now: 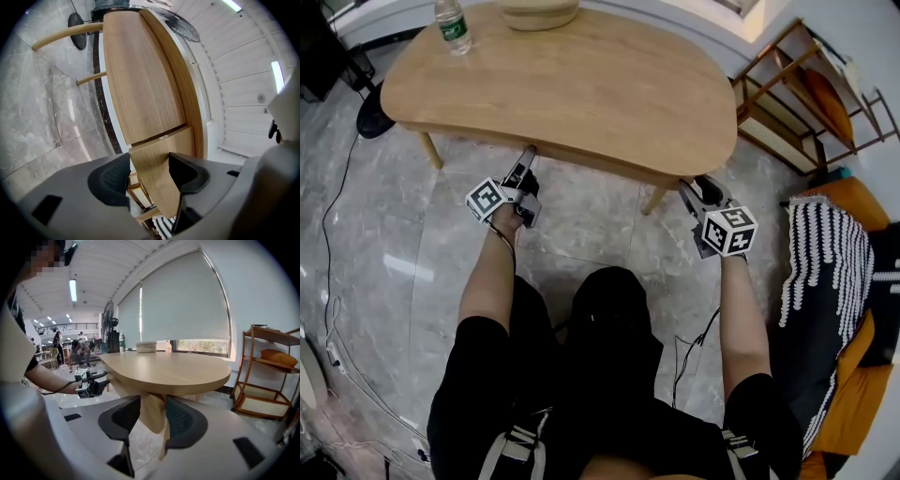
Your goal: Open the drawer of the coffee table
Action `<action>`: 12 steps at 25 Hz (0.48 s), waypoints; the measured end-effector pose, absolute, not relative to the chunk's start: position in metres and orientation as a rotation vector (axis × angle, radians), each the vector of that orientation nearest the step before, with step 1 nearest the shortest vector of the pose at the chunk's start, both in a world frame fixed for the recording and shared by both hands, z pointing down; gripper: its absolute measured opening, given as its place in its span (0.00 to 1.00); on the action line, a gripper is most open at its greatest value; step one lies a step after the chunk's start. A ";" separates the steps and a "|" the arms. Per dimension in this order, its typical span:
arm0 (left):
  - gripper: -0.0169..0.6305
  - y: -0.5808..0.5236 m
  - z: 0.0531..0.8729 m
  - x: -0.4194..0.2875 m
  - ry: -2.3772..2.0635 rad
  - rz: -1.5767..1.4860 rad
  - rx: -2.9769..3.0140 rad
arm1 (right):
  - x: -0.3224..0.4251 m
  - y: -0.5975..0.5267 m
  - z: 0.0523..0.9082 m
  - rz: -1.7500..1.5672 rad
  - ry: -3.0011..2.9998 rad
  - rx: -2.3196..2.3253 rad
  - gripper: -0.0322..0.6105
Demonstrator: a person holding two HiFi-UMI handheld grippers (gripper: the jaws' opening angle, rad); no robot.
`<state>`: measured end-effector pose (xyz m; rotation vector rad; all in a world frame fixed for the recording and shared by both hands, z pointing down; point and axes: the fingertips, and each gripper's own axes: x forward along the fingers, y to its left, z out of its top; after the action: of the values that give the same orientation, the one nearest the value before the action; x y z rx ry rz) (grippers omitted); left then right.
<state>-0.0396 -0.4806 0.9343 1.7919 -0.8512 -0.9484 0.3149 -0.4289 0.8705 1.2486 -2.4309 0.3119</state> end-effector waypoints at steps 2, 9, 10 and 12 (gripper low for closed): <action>0.43 -0.472 0.940 -0.043 -0.875 -0.939 1.775 | 0.317 -0.422 0.871 0.278 -2.415 1.256 0.28; 0.41 -0.441 0.936 -0.045 -0.839 -0.925 1.754 | 0.316 -0.395 0.868 0.276 -2.406 1.266 0.28; 0.41 -0.437 0.938 -0.047 -0.841 -0.907 1.752 | 0.316 -0.391 0.867 0.279 -2.409 1.268 0.28; 0.41 -0.429 0.941 -0.049 -0.846 -0.875 1.756 | 0.314 -0.383 0.867 0.285 -2.411 1.270 0.28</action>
<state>-0.0491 -0.4290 0.9409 1.7557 -0.8462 -0.8752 0.3145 -0.3828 0.8667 1.2701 -2.4109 0.2853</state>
